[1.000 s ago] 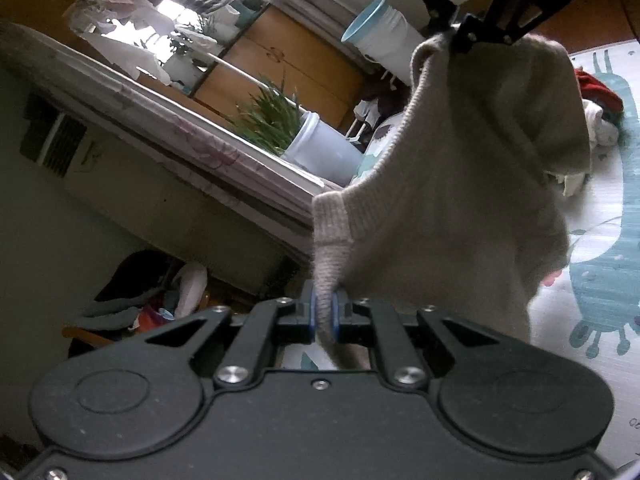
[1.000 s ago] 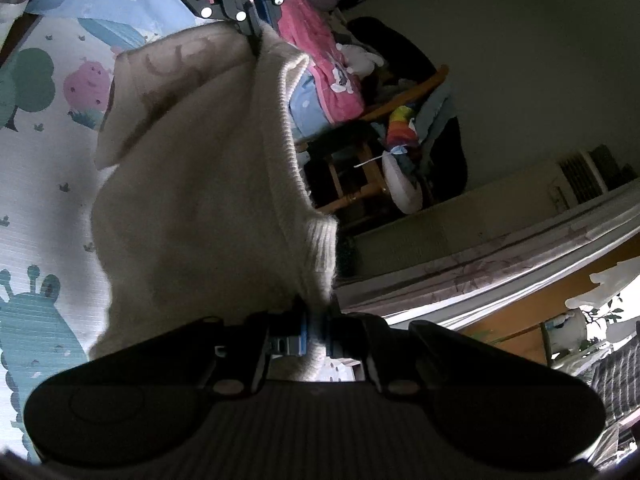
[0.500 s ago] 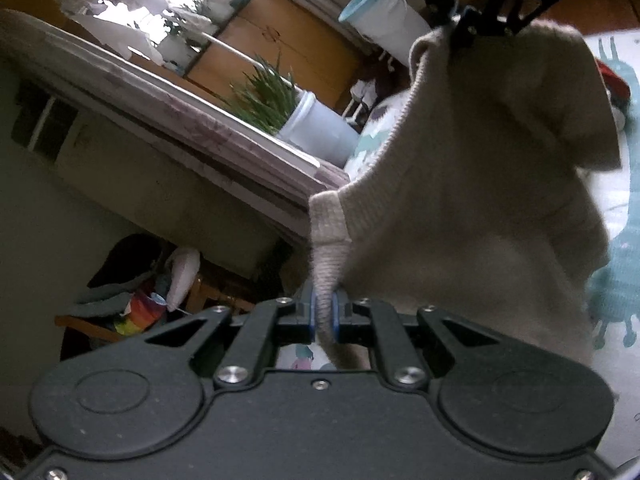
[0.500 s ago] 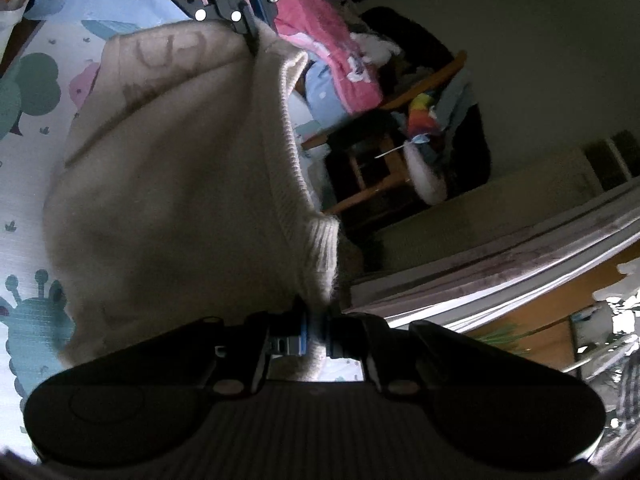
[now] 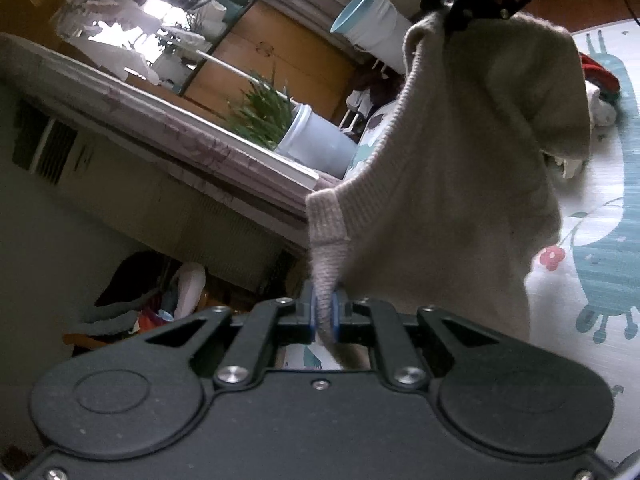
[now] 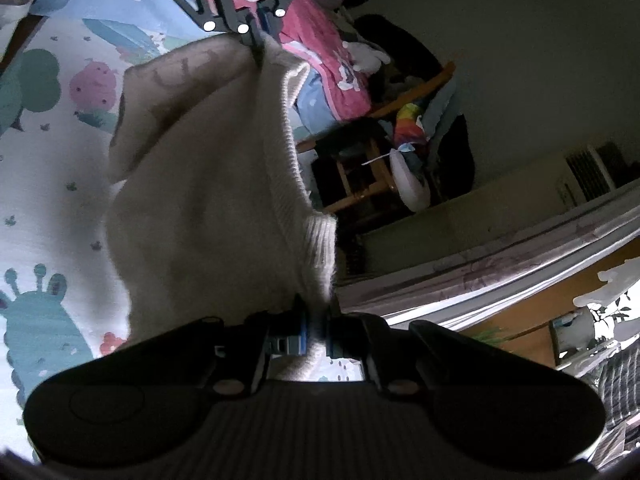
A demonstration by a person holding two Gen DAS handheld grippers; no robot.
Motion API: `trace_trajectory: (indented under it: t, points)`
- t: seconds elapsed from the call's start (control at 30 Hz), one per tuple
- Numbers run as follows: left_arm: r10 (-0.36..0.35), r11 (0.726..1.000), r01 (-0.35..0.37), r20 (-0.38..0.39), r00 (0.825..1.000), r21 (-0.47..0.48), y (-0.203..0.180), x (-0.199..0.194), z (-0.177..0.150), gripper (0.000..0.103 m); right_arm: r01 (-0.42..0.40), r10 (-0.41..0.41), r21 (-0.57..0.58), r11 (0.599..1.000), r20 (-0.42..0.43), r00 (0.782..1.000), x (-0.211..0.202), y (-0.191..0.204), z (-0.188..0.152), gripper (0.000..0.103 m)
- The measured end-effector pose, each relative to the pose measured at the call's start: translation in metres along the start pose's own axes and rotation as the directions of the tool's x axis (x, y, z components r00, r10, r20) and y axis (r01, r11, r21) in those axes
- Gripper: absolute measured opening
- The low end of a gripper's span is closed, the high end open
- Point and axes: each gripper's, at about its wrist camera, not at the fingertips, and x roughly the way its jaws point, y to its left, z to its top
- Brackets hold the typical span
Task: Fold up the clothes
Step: 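Lift the sweater up with both tools, holding it hanging between them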
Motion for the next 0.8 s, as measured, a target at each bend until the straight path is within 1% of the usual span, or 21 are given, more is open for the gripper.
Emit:
trace_trajectory:
  t: [0.1, 0.23, 0.3, 0.37, 0.43, 0.5, 0.53, 0.6, 0.7, 0.8]
  points:
    - [-0.017, 1.000, 0.017, 0.007, 1.000, 0.006, 0.000, -0.017, 0.003, 0.007, -0.007, 0.007, -0.010, 1.000, 0.004, 1.000, -0.016, 0.002, 0.000, 0.009]
    - [-0.052, 0.999, 0.052, 0.032, 0.998, -0.016, 0.003, -0.044, 0.009, 0.007, -0.004, 0.004, -0.022, 1.000, 0.018, 1.000, -0.038, 0.001, -0.002, 0.009]
    - [-0.066, 0.997, 0.067, 0.045, 0.997, -0.029, 0.005, -0.055, 0.012, 0.007, -0.027, 0.027, -0.028, 0.999, 0.022, 0.999, -0.047, -0.001, -0.003, 0.009]
    - [-0.087, 0.995, 0.089, 0.043, 0.995, -0.035, 0.006, -0.055, 0.011, 0.007, -0.066, 0.067, -0.036, 0.997, 0.023, 0.997, -0.049, -0.003, -0.003, 0.009]
    - [-0.120, 0.992, 0.121, 0.021, 0.993, -0.047, 0.006, -0.042, 0.007, 0.007, -0.118, 0.118, -0.037, 0.992, 0.022, 0.993, -0.043, -0.004, -0.004, 0.010]
    - [-0.169, 0.985, 0.168, -0.029, 0.985, -0.045, 0.000, -0.017, -0.002, 0.007, -0.194, 0.194, -0.029, 0.981, 0.011, 0.981, -0.019, -0.004, -0.006, 0.010]
    - [-0.196, 0.980, 0.194, -0.058, 0.979, -0.039, -0.005, -0.003, -0.007, 0.007, -0.238, 0.238, -0.024, 0.971, -0.002, 0.971, -0.001, -0.002, -0.008, 0.010]
    - [-0.250, 0.968, 0.249, -0.121, 0.961, -0.020, -0.017, 0.028, -0.018, 0.007, -0.324, 0.323, -0.027, 0.946, -0.044, 0.946, 0.041, 0.008, -0.013, 0.010]
    - [-0.298, 0.951, 0.308, -0.215, 0.930, 0.017, -0.038, 0.077, -0.034, 0.007, -0.401, 0.396, -0.026, 0.916, -0.108, 0.912, 0.106, 0.028, -0.019, 0.010]
    - [-0.326, 0.939, 0.344, -0.278, 0.903, 0.017, -0.052, 0.123, -0.052, 0.007, -0.452, 0.445, -0.006, 0.892, -0.164, 0.880, 0.170, 0.047, -0.026, 0.010]
